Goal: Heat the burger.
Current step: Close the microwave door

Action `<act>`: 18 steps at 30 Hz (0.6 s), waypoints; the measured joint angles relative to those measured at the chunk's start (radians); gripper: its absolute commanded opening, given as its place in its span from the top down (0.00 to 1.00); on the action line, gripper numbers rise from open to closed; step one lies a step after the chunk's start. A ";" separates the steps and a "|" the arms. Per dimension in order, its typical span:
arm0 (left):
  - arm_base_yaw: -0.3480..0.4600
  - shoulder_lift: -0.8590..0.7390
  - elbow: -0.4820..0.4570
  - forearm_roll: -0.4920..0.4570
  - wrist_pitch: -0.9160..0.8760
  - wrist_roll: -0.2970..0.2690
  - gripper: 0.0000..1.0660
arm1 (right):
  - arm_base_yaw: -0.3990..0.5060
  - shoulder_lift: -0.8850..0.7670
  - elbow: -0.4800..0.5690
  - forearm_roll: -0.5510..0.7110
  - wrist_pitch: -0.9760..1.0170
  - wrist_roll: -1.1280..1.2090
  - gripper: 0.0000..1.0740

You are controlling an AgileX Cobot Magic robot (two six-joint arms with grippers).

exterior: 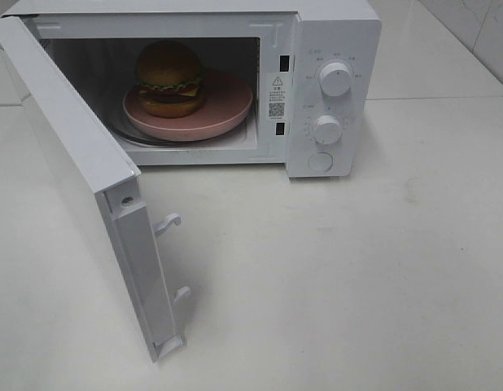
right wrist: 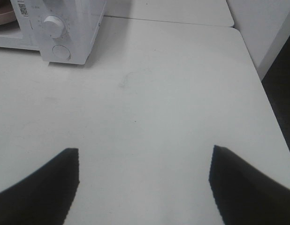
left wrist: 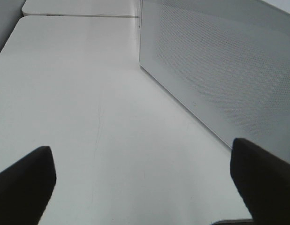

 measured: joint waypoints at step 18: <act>0.000 0.002 -0.008 0.000 -0.007 0.000 0.16 | 0.000 0.000 0.000 0.000 0.000 0.000 0.30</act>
